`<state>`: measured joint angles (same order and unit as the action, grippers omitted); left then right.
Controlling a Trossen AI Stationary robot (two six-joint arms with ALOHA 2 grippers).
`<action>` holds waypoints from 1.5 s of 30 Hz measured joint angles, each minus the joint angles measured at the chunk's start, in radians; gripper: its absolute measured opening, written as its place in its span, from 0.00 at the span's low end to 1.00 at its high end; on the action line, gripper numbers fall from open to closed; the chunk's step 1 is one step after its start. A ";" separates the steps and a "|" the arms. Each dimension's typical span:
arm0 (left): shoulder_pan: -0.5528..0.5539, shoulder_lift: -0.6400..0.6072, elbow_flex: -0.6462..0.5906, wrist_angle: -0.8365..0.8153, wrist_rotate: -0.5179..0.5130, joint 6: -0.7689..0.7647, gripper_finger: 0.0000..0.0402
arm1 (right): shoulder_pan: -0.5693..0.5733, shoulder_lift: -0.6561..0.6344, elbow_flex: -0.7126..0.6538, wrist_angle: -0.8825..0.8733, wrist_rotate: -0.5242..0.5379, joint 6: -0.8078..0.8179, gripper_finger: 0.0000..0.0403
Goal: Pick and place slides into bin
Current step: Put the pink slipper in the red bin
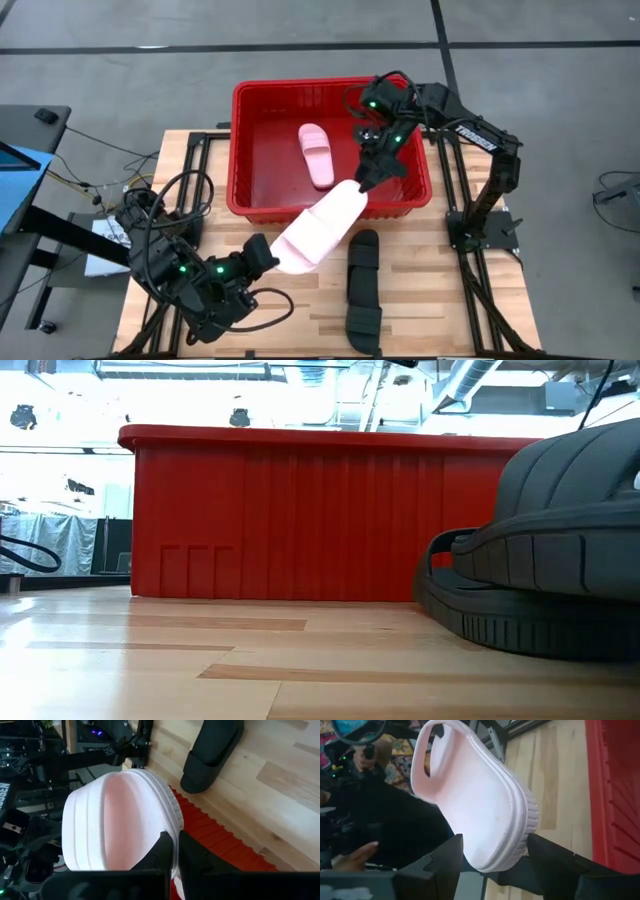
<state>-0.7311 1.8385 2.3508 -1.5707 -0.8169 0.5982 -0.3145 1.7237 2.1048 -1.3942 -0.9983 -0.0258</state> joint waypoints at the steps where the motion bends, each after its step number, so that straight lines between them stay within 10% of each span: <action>1: 0.000 0.000 0.000 0.000 0.000 0.000 0.00 | 0.001 -0.001 0.000 0.000 0.000 -0.005 0.52; 32: 0.006 0.000 0.000 0.000 -0.055 0.000 0.00 | -0.030 -0.008 0.002 -0.125 0.218 -0.028 0.67; 45: 0.005 0.000 0.000 0.000 -0.051 -0.001 0.00 | -0.045 -0.008 0.002 -0.078 0.087 -0.027 0.67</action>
<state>-0.7261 1.8385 2.3508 -1.5711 -0.8677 0.5973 -0.3599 1.7161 2.1063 -1.4726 -0.9113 -0.0526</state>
